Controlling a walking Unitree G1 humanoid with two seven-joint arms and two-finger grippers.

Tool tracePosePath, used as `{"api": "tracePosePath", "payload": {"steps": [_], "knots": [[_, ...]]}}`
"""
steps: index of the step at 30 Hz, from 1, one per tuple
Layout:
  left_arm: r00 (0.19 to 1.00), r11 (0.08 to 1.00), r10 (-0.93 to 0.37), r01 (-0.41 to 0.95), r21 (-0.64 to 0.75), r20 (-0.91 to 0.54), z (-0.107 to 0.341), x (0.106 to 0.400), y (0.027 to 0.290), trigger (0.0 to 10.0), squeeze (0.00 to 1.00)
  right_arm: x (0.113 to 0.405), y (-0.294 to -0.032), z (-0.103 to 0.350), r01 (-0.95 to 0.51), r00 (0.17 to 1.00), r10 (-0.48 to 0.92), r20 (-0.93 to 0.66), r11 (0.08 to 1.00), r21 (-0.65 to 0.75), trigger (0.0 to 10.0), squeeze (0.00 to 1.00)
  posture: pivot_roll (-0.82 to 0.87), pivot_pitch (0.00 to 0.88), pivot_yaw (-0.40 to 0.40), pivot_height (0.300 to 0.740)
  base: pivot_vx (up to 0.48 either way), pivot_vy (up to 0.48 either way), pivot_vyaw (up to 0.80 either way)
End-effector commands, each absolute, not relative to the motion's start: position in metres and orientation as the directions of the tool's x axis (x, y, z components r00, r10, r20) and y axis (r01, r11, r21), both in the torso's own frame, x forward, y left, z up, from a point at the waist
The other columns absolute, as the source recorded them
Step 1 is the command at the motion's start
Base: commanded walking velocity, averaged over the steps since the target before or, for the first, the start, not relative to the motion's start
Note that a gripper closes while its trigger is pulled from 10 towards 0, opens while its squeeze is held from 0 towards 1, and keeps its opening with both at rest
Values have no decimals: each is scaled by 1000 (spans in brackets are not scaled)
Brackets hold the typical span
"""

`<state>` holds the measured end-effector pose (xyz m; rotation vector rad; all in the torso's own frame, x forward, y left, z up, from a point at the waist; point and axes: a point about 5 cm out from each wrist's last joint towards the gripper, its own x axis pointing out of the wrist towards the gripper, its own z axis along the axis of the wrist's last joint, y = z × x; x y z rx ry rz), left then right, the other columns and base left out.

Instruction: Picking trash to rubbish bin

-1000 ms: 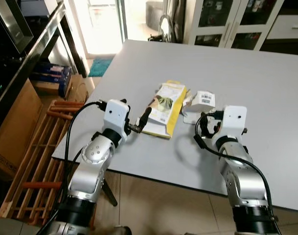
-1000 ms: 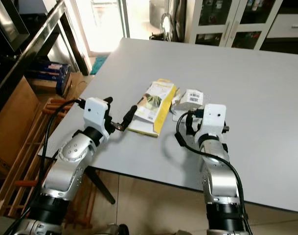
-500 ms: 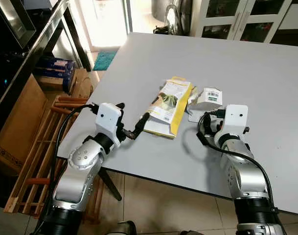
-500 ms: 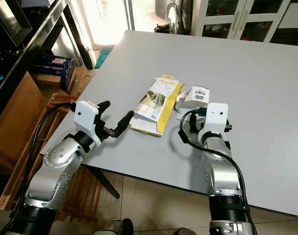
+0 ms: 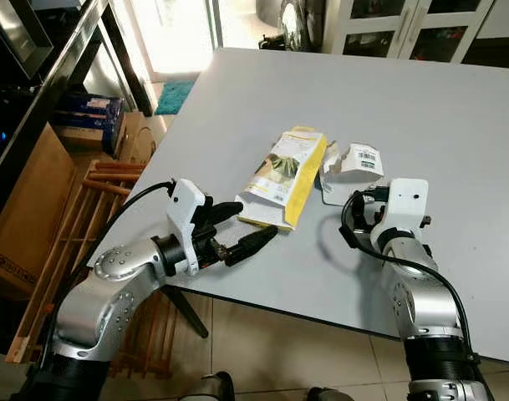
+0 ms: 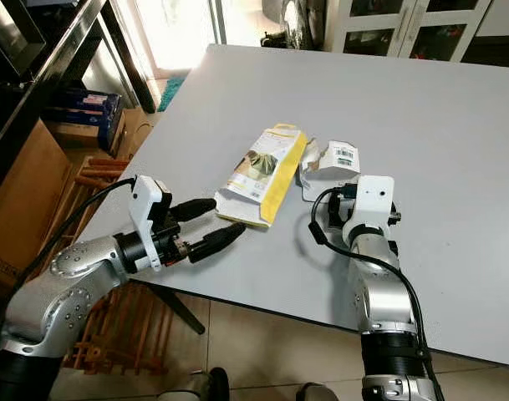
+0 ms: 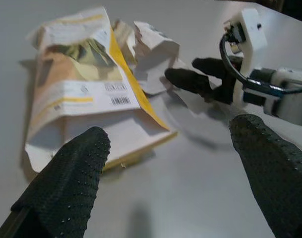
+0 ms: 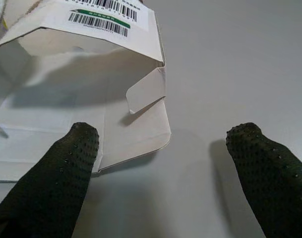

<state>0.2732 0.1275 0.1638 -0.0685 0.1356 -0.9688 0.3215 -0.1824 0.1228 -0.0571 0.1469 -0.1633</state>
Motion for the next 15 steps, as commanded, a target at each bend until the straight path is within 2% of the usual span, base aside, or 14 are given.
{"api": "tracePosePath", "payload": {"steps": [1,8,15], "knots": [[542,550,-835,828,-109,-94,166,273,130,10000,0,322,-183,121,164,975,-173,-140,984,-74,10000,0,66,173,73,740,0,0,0],[594,605,-777,796,14,-209,156,283,152,10000,0,322,-183,123,168,976,-177,-130,983,-77,10000,0,65,169,74,740,0,0,0],[600,612,-773,791,9,-204,157,285,153,10000,0,325,-177,122,160,978,-168,-124,984,-73,10000,0,65,166,72,740,0,0,0]]}}
